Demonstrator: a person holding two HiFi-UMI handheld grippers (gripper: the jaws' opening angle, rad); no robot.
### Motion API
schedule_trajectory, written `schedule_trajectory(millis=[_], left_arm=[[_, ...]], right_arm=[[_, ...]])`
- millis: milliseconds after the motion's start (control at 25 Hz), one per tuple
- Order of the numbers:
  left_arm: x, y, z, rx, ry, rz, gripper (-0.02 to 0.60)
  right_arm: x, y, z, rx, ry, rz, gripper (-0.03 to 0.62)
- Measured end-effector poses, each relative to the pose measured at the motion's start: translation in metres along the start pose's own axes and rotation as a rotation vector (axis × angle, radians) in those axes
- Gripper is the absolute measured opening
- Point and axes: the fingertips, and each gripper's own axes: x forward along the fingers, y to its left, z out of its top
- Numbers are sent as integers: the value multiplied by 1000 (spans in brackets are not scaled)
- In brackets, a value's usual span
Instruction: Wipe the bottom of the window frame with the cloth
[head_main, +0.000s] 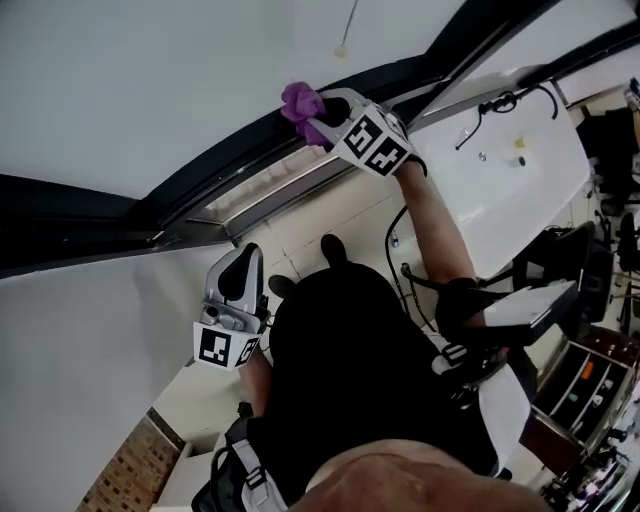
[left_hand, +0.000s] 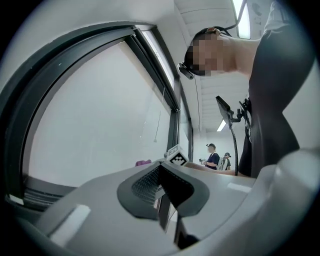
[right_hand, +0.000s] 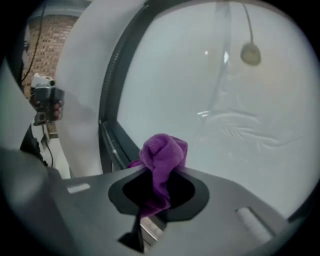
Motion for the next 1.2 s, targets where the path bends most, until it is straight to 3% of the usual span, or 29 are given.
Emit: schedule_trajectory(millis=[120,200,240,280,360,440,520,600,720,800,880,960,1000,1040,1120,1200], left_arm=[[9,2,-4,-3,28,4,0],[13,2,-5,2,40,-4,0],[15,1,-6,5,44,-10,0],[17,1,-7,7,47,-15,0],[23,-3,-9,13,58,-26,0],[30,-11,-9,19,72,-42,0],[35,-20,-10,24,87,-55,0],[38,-27,-12,26,101,-58,0],[40,-27,-16,23,116,-50,0],[42,-25,-19,18,125,-48,0],[45,-25,-20,16,130,-55,0],[49,-26,-21,14,130,-68,0],[51,-26,-22,12,130,-72,0],[53,-25,-23,9,133,-76,0],[55,-23,-25,6,138,-80,0],[57,-25,-23,8,140,-83,0]], right_arm=[[-51,50,-18,-103,50,150,68],[-78,82,-39,-106,62,287,69],[-84,83,-44,-73,24,302,69],[-85,72,-45,-15,-46,267,69],[-77,21,-41,137,-222,104,69],[-54,-27,-40,228,-316,-49,69],[-16,-41,-45,143,-259,-104,69],[16,-32,-46,-29,-180,-86,69],[21,-15,-45,-196,-187,-34,69],[6,7,-53,-246,-214,64,68],[-19,51,-70,-242,-236,254,67],[-45,102,-85,-121,-309,441,67],[-50,117,-86,2,-368,461,69],[-48,120,-85,162,-429,416,67],[-28,100,-79,486,-534,220,68],[-9,74,-71,628,-613,45,68]])
